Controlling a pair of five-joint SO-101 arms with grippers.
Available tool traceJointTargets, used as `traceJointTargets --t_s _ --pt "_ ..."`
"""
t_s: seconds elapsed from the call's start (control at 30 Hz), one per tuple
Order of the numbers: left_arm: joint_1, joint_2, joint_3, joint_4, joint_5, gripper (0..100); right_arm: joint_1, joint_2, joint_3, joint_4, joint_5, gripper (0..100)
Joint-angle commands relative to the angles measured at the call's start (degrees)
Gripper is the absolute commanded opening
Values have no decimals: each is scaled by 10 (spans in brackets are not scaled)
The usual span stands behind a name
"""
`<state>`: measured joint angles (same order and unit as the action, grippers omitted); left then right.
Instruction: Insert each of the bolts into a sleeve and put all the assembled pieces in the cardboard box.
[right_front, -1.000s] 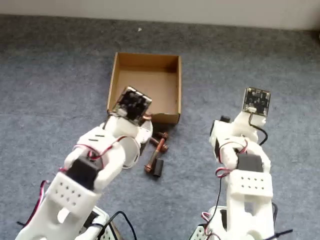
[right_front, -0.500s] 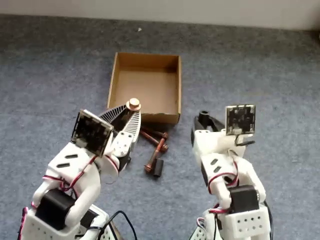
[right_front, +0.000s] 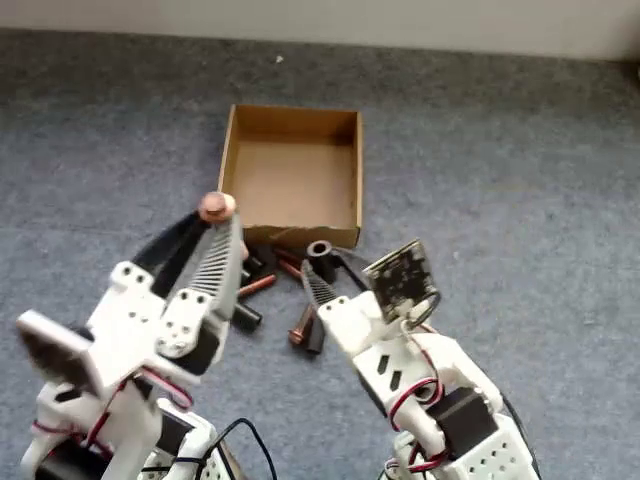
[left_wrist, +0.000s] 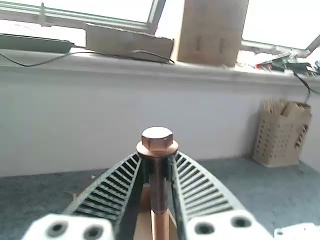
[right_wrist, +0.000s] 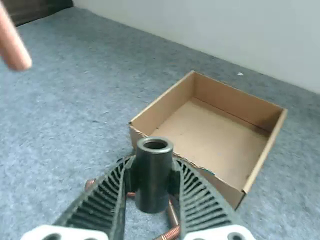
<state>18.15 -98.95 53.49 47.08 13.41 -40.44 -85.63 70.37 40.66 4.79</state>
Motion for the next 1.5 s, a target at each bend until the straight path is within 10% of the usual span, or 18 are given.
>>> traceJointTargets --t_s 0.0,1.47 --pt "-34 -41 13 -18 47 6 -51 -11 30 -84 40 6" --pt "39 -54 189 -58 45 6 -54 -13 125 -225 95 6"
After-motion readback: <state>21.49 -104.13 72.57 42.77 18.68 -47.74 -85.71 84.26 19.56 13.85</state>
